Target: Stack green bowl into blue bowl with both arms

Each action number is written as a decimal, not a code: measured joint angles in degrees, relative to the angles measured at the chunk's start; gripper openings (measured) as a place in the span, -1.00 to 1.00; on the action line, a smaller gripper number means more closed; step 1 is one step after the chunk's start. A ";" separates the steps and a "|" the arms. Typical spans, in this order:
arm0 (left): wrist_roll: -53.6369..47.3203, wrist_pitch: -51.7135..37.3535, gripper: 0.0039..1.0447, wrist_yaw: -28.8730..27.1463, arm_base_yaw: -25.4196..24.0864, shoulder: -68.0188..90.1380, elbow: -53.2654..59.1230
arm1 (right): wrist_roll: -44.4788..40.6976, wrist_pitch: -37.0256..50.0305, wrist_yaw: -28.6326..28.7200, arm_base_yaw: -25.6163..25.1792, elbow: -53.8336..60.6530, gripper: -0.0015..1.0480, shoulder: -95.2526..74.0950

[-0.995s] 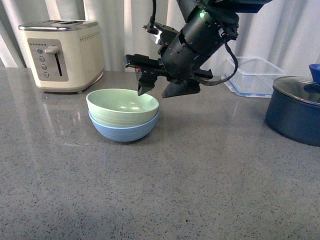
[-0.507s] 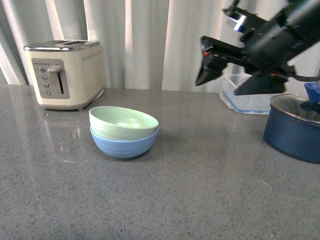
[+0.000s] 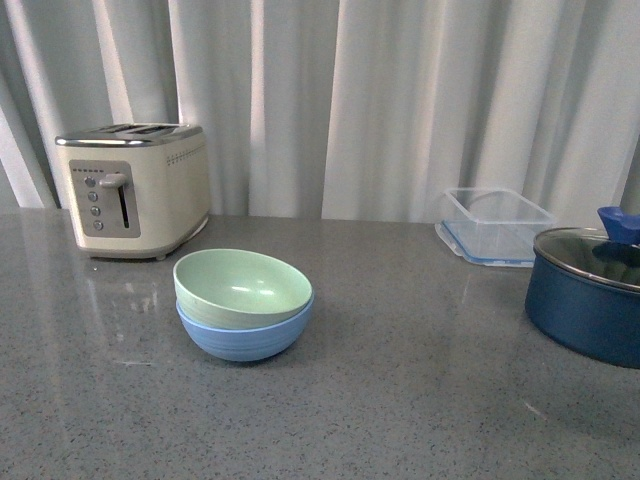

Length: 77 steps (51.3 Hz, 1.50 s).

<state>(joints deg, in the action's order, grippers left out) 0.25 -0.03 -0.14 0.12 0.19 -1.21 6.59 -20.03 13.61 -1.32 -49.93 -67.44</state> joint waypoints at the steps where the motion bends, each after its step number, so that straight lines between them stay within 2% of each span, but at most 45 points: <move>1: 0.00 0.00 0.87 0.00 0.00 0.00 0.00 | 0.00 0.02 0.00 -0.11 0.02 0.81 0.31; 4: 0.00 0.00 0.87 0.00 0.00 0.00 0.00 | -0.42 1.38 -1.14 -0.02 0.68 0.79 0.39; 5: 0.00 0.00 0.87 0.02 0.00 0.00 0.00 | -1.11 6.03 -3.32 0.31 2.62 0.74 0.90; 6: 0.00 0.00 0.87 0.00 0.00 0.00 0.00 | -2.45 15.37 -7.72 0.74 6.75 0.64 2.01; 8: 0.00 0.00 0.87 0.00 0.00 0.00 0.00 | -3.91 29.79 -11.98 1.09 13.42 0.48 3.72; 10: 0.00 0.02 0.87 -0.02 0.00 0.00 0.00 | -4.85 41.38 -13.27 1.14 19.23 0.31 5.62; 12: 0.00 0.02 0.87 -0.02 0.00 -0.02 0.00 | -5.38 49.35 -13.60 1.14 23.39 0.14 7.54; 14: 0.00 0.02 0.87 -0.02 0.00 0.00 0.00 | -5.66 53.81 -13.60 1.16 26.25 -0.03 9.40; 19: 0.00 0.02 0.87 0.00 0.00 0.00 0.00 | -6.03 56.00 -13.62 1.14 31.02 -0.40 12.59; 29: 0.00 0.02 0.87 -0.02 0.00 0.00 0.00 | -6.29 56.33 -13.60 1.22 36.68 -0.97 17.18; 48: 0.00 0.02 0.87 -0.02 0.00 0.00 0.00 | -6.45 52.52 -13.60 1.22 44.50 -0.98 28.94; 77: 0.00 0.02 0.87 0.00 0.00 0.00 0.00 | -6.45 43.23 -13.60 1.22 49.66 -0.98 44.13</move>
<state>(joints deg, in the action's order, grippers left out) 0.25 -0.01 -0.14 0.12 0.19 -1.21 0.14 23.20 0.01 -0.10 -0.27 -23.31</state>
